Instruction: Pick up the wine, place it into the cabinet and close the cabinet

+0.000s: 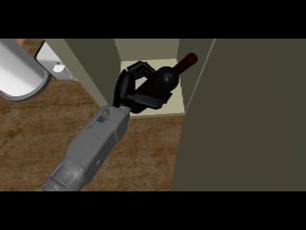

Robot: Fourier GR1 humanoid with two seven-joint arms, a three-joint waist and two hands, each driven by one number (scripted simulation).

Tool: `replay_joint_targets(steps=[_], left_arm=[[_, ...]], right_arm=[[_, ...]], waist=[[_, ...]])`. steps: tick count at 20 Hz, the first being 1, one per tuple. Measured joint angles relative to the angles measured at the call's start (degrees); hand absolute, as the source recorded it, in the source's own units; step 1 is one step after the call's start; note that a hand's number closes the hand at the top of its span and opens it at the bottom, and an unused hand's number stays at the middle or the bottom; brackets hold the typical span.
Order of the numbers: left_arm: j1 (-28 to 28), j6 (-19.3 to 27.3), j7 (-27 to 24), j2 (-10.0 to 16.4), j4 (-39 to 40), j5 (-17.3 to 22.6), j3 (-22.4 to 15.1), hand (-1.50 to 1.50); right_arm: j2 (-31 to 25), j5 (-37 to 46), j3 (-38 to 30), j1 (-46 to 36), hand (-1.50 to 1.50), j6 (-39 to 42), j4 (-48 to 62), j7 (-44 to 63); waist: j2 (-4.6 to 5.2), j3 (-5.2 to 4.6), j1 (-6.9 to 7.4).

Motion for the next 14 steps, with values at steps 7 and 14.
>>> replay_joint_targets(steps=[7, 14], left_arm=[[-6.1, 2.5, 1.2, 0.1, 9.3, 1.1, 0.0, 1.5], [-10.2, 1.9, -0.3, 0.1, 16.4, 3.8, 3.9, 1.5]], right_arm=[[-0.6, -0.5, -0.3, 2.2, -1.5, 1.2, -0.1, -2.0], [-0.8, -1.0, -0.5, 4.5, -1.5, 2.6, 0.0, -4.6]], waist=[[0.13, -0.02, -0.69], [0.44, -0.01, -1.14]])
